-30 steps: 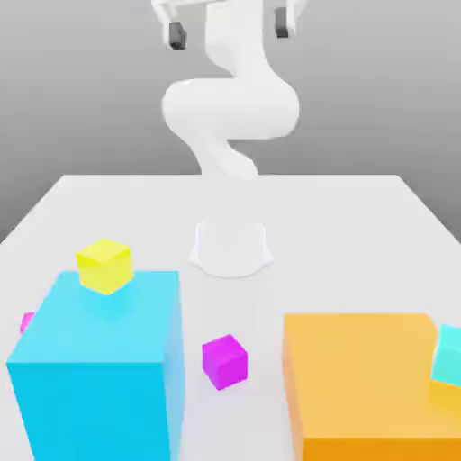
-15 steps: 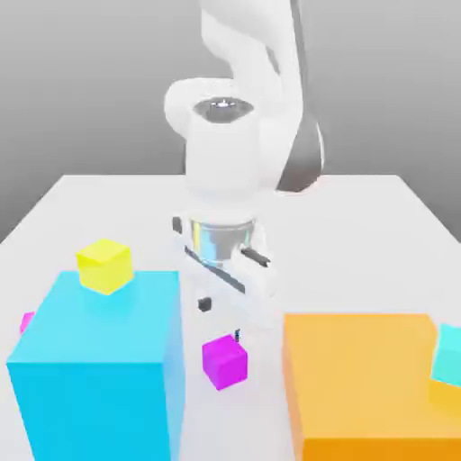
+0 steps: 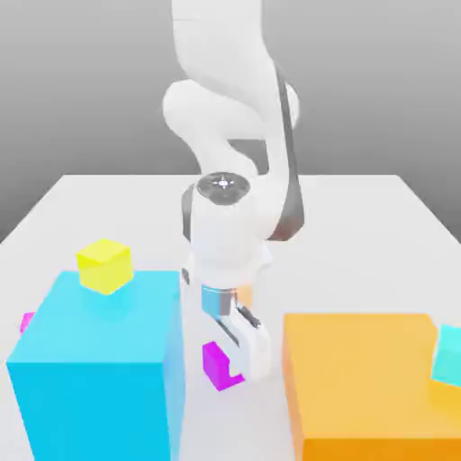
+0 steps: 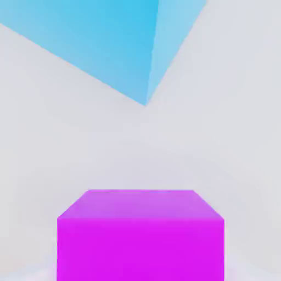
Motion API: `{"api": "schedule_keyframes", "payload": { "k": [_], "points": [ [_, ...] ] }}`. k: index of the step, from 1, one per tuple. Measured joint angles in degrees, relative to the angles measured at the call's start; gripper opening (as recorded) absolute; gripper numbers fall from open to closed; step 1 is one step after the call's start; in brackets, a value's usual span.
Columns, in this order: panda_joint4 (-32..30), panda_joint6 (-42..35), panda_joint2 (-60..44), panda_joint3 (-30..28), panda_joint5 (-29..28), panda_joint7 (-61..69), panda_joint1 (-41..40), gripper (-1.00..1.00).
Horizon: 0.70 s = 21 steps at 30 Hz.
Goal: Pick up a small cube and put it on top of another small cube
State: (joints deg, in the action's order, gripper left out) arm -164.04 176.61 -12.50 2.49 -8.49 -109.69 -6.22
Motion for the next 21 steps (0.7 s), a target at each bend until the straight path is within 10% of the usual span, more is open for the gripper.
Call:
{"api": "schedule_keyframes", "payload": {
  "k": [8,21],
  "points": [
    [-1.53,-11.79,13.50,3.58,9.39,8.91,-1.38,-1.00],
    [17.96,-38.14,27.08,0.22,8.18,26.46,-0.67,-1.00]
  ]
}}
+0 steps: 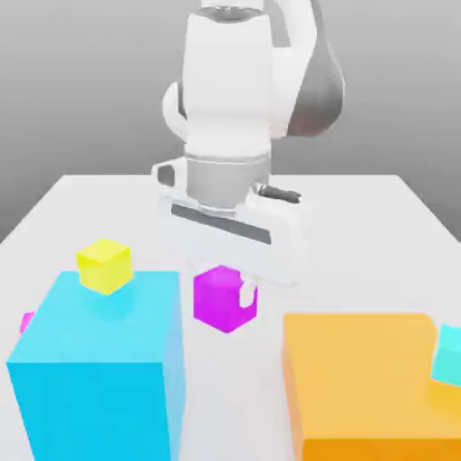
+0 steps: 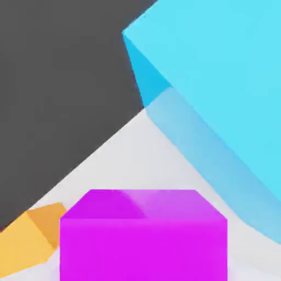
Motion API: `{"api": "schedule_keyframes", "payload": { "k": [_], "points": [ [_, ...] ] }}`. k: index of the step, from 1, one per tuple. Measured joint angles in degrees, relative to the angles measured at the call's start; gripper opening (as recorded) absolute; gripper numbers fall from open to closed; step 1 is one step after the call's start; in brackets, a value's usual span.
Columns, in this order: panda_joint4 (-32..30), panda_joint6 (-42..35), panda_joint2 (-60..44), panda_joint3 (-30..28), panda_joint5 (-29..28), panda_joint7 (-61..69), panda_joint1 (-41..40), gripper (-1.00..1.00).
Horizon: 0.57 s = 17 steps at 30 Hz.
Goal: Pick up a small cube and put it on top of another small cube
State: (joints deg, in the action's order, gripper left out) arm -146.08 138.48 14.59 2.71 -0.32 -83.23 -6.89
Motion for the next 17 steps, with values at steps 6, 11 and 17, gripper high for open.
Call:
{"api": "schedule_keyframes", "payload": {
  "k": [6,11,17],
  "points": [
    [7.01,-15.00,5.93,-3.90,-1.84,4.20,-3.74,-1.00],
    [6.20,-19.14,6.55,-8.31,-1.87,6.46,-7.63,-1.00],
    [2.36,-13.24,4.09,-8.78,-1.71,6.77,-7.98,1.00]
  ]
}}
